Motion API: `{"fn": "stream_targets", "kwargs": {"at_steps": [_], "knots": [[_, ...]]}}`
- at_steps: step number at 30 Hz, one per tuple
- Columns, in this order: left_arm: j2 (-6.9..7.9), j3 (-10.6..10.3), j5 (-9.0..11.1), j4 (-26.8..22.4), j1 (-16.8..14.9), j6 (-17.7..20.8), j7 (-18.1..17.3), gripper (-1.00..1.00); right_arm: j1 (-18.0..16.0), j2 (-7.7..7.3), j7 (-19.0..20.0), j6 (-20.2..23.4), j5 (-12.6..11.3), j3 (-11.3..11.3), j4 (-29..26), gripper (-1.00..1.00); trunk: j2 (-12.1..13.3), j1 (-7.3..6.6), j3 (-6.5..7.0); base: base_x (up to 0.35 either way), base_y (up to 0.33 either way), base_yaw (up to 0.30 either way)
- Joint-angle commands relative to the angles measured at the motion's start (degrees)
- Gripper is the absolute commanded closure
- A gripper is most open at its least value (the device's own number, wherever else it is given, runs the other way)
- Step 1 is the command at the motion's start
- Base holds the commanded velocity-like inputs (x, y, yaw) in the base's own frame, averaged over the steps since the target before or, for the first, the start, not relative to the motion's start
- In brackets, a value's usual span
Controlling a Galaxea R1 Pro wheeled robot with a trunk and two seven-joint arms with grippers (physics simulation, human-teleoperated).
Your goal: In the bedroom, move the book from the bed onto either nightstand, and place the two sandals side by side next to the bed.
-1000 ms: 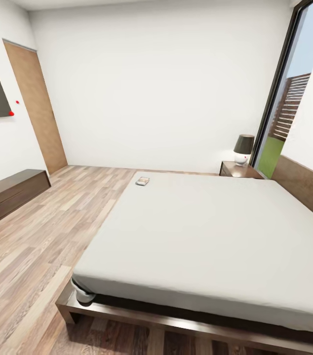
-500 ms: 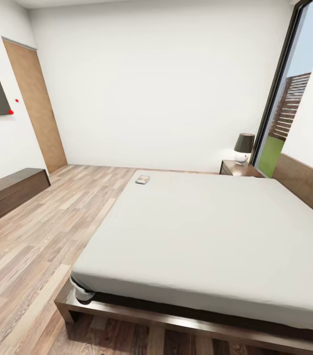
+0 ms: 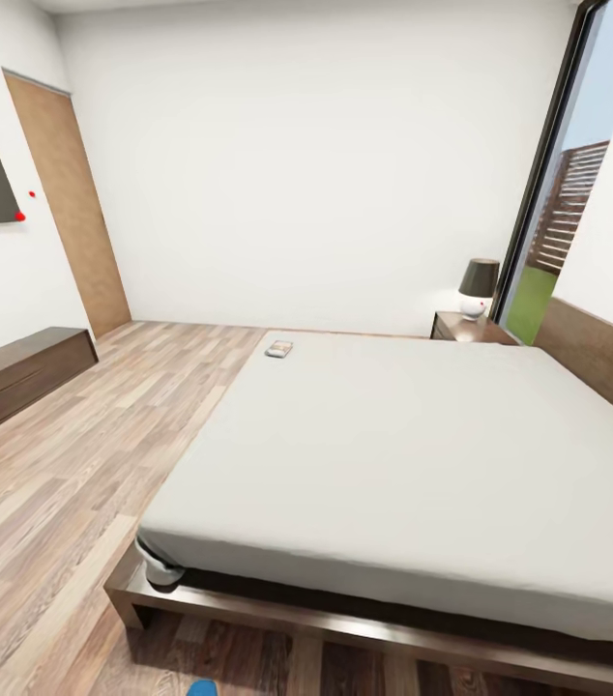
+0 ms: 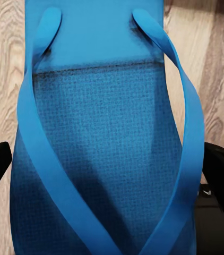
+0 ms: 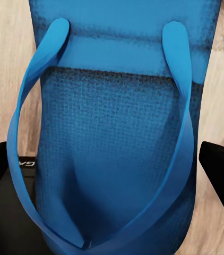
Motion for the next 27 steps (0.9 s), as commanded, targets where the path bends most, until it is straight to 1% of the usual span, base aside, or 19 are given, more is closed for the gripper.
{"fn": "stream_targets", "kwargs": {"at_steps": [1, 5, 8, 11, 14, 15, 19, 27], "knots": [[0.01, -0.4, 0.3, -0.2, -0.1, 0.3, 0.2, 1.0, 0.0, -0.01, -0.1, 0.3, -0.5, 0.5, -0.3, 1.0, -0.4, 0.22, -0.24, 0.0, 0.0, 0.0], [0.01, -0.4, 0.3, -0.5, -0.9, 0.4, 0.3, 1.0, 0.0, 0.01, -0.2, 0.6, -0.5, 0.5, -1.6, 1.0, -2.0, 1.1, -0.96, 0.0, 0.0, 0.0], [-0.03, -0.3, 0.2, -0.5, -2.0, 0.7, 0.3, 1.0, 0.0, 0.01, -0.4, 0.8, -0.7, 0.4, -2.5, 1.0, -3.3, 1.76, -1.5, 0.0, 0.0, 0.0], [-0.06, -0.3, 0.2, -0.5, -3.2, 2.1, 0.3, 1.0, 0.0, 0.01, -0.6, 1.2, -0.9, 0.4, -3.4, 1.0, -4.5, 2.42, -2.04, 0.0, 0.0, 0.0], [-0.06, -0.3, 0.2, -0.5, -4.0, 3.4, 0.3, 1.0, 0.0, 0.01, -0.6, 3.0, -1.0, 0.4, -3.8, 1.0, -5.7, 3.08, -2.58, 0.0, 0.0, 0.0], [-0.05, -0.3, 0.2, -0.5, -4.3, 3.7, 0.3, 1.0, 0.0, 0.01, -0.6, 4.2, -1.0, 0.4, -3.9, 1.0, -6.1, 3.3, -2.76, 0.0, 0.0, 0.0], [0.01, -0.3, 0.2, -0.5, -4.6, 4.0, 0.3, 1.0, 0.0, 0.01, -0.7, 5.8, -1.1, 0.3, -4.8, 1.0, -7.7, 4.18, -3.47, 0.0, 0.0, 0.0], [0.1, -0.4, 0.2, -0.4, -4.7, 3.3, 0.3, 1.0, 0.0, 0.01, -0.8, 5.9, -1.0, 0.2, -5.9, 1.0, -10.9, 5.93, -4.91, 0.0, 0.0, 0.0]]}}
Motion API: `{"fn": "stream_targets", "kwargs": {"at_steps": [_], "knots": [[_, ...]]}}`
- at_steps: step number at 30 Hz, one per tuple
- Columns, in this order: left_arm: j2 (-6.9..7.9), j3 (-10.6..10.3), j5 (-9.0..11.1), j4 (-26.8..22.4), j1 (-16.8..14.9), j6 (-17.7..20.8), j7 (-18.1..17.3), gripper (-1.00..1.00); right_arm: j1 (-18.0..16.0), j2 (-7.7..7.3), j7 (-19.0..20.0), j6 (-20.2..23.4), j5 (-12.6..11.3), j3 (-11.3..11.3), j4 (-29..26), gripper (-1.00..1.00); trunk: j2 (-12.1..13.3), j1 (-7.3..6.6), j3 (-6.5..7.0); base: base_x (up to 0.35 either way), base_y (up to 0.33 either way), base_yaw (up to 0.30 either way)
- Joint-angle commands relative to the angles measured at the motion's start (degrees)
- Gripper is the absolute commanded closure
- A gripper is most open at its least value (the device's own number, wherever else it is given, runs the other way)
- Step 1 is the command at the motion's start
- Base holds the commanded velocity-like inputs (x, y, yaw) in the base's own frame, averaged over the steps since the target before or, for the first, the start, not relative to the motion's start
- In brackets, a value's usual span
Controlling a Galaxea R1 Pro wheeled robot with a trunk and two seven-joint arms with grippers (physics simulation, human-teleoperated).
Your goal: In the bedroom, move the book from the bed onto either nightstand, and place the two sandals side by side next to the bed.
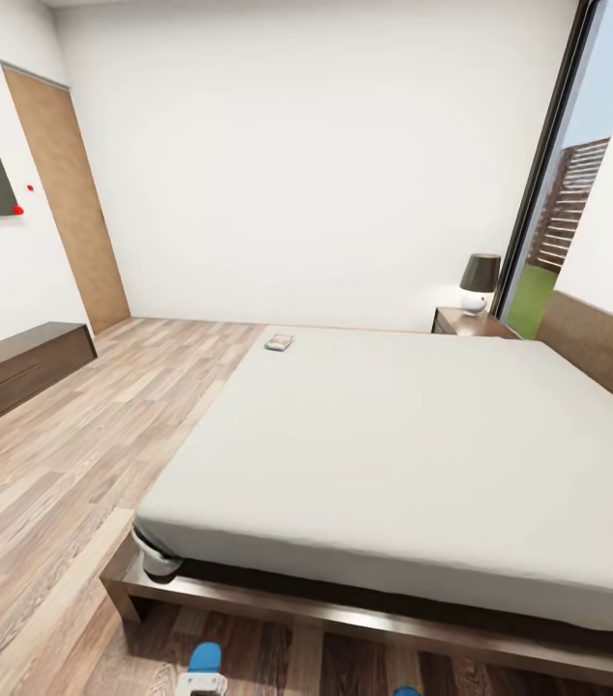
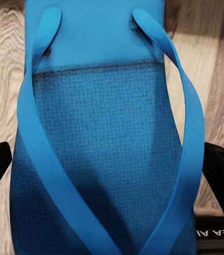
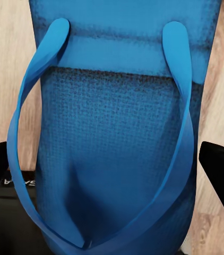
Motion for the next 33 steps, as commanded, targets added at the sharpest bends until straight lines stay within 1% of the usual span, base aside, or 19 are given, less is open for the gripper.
{"fn": "stream_targets", "kwargs": {"at_steps": [1, 18, 25, 33], "knots": [[0.0, -0.4, 0.3, -0.1, 0.0, 0.3, 0.2, 1.0, 0.0, -0.03, -0.2, 0.3, -0.5, 0.5, -0.3, 1.0, -0.4, 0.22, -0.24, 0.0, 0.0, 0.0], [0.01, -0.4, 0.3, -0.1, 0.1, -1.7, 0.6, 1.0, 0.0, -0.18, -0.4, 0.1, 0.1, 0.5, -1.1, 1.0, -7.3, 3.95, -3.29, 0.0, 0.0, 0.0], [0.01, -0.4, 0.3, -0.1, 0.1, -2.4, 0.6, 1.0, 0.0, -0.18, -0.4, -2.9, 0.2, 0.6, -0.9, 1.0, -10.1, 5.49, -4.55, 0.0, 0.0, 0.0], [0.02, -0.4, 0.3, -0.1, 0.1, -2.5, 0.6, 1.0, 0.0, -0.26, -0.4, -3.7, 0.2, 0.5, -0.9, 1.0, -13.3, 7.25, -5.98, 0.0, 0.0, 0.0]]}}
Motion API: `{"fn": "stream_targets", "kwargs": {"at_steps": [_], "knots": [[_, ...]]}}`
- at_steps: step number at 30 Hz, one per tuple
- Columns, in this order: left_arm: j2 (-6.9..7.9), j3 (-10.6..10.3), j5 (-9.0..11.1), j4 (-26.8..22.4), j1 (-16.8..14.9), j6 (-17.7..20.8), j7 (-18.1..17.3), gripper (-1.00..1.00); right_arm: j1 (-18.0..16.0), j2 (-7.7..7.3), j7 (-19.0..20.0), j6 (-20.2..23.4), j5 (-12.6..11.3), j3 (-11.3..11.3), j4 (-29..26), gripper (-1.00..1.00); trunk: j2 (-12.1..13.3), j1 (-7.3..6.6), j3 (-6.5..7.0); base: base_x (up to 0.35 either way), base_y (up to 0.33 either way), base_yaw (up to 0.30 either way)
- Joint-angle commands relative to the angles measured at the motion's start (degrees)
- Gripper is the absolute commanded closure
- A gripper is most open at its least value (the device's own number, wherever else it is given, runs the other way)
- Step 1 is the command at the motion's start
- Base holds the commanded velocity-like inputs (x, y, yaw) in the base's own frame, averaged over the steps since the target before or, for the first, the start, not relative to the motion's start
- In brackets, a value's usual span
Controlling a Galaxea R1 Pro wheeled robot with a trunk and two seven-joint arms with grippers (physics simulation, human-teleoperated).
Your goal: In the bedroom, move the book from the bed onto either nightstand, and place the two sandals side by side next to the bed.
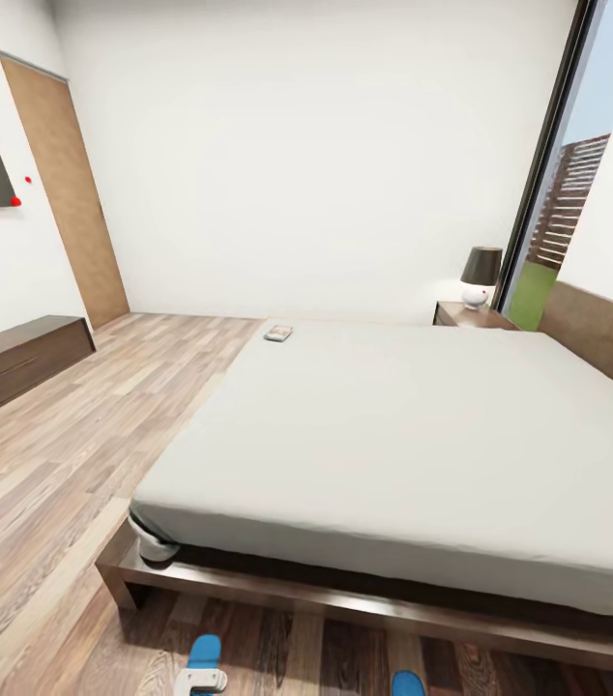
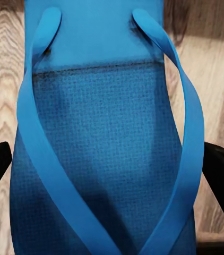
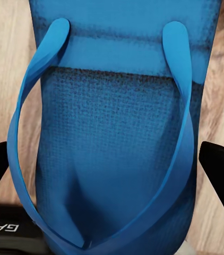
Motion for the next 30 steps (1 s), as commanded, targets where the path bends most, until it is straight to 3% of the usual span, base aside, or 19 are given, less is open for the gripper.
{"fn": "stream_targets", "kwargs": {"at_steps": [1, 30], "knots": [[0.0, -0.4, 0.3, -0.1, 0.0, 0.3, 0.3, 1.0, 0.0, -0.04, -0.2, 0.3, -0.5, 0.5, -0.1, 1.0, -0.4, 0.22, -0.24, 0.0, 0.0, 0.0], [0.02, -0.4, 0.3, -0.2, 0.0, -0.3, 0.2, 1.0, 0.0, -0.07, -0.2, 0.2, -0.4, 0.5, -0.2, 1.0, -12.1, 6.59, -5.44, 0.0, 0.0, 0.0]]}}
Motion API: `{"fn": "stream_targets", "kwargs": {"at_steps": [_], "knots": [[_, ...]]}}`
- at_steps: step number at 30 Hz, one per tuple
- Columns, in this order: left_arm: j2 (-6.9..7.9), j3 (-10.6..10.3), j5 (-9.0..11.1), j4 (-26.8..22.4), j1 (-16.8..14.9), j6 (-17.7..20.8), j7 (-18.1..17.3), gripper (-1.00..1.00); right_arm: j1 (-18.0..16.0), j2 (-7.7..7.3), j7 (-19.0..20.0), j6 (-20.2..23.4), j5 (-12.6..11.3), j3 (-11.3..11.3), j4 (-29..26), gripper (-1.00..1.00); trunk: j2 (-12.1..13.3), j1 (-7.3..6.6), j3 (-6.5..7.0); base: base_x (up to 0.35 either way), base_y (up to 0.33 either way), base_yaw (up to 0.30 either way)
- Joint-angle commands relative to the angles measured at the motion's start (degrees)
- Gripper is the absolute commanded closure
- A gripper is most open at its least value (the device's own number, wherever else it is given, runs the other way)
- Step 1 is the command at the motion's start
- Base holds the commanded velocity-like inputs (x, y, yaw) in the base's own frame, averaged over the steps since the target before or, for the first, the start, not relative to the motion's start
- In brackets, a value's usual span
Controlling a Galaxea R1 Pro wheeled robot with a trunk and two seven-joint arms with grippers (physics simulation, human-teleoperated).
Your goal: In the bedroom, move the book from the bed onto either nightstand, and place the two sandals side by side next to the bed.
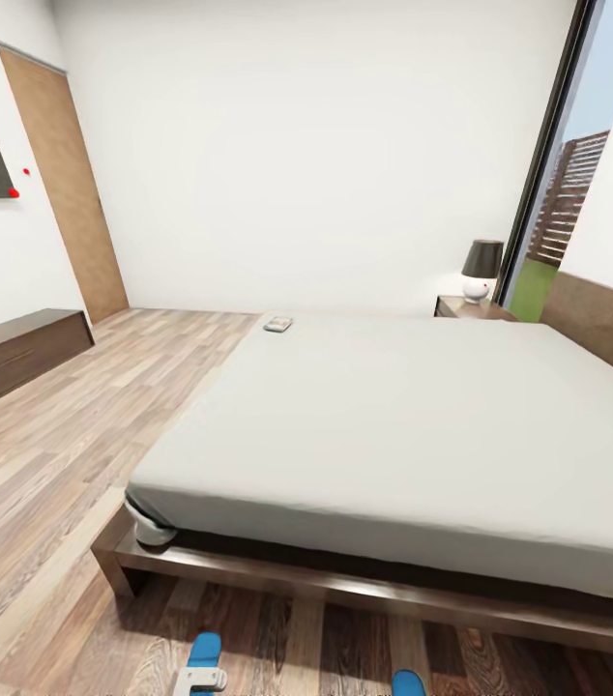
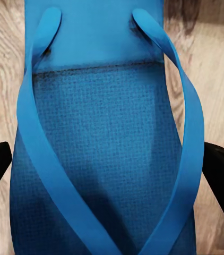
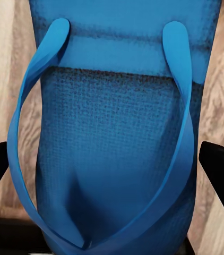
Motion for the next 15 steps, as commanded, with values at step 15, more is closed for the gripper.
{"fn": "stream_targets", "kwargs": {"at_steps": [15], "knots": [[-0.08, -0.3, 0.2, -0.2, 0.0, 1.2, 0.3, 1.0, -0.8, 0.14, -0.3, 1.1, -0.6, 0.4, -0.3, 1.0, -6.1, 3.29, -2.75, 0.0, 0.0, 0.0]]}}
